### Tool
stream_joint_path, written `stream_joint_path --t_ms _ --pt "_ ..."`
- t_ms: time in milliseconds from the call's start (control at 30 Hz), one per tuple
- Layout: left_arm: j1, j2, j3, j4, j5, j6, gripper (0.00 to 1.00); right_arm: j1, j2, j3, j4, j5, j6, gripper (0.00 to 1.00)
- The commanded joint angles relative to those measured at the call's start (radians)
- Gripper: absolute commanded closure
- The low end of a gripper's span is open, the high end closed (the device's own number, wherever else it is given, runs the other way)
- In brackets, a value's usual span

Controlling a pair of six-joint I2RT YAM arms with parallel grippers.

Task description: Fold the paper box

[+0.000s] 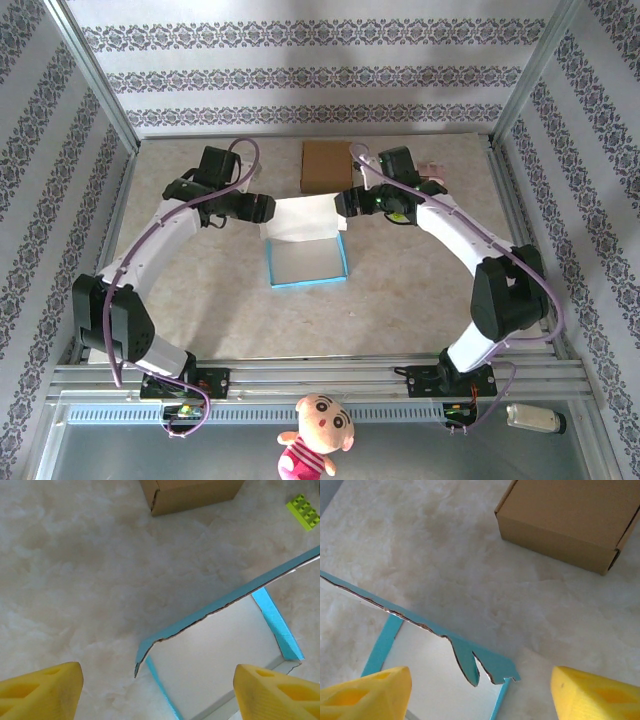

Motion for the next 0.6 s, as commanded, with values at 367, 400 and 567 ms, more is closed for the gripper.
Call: stream_joint_path --t_ms 367,400,567 --pt "0.01 0.141 0.15 -0.18 0.02 -0.039 0.44 0.083 0.128 0.192 -0.241 0.151 -0.024 0.52" --pt "0.009 0.144 0.152 -0.182 0.019 -0.036 0.46 0.086 0.129 0.194 -0.243 0.155 -0.027 0.53" --pt "0.008 0.161 0.167 -0.195 0.005 -0.025 0.57 0.095 0.142 0.207 -0.253 0.161 -0.035 0.62"
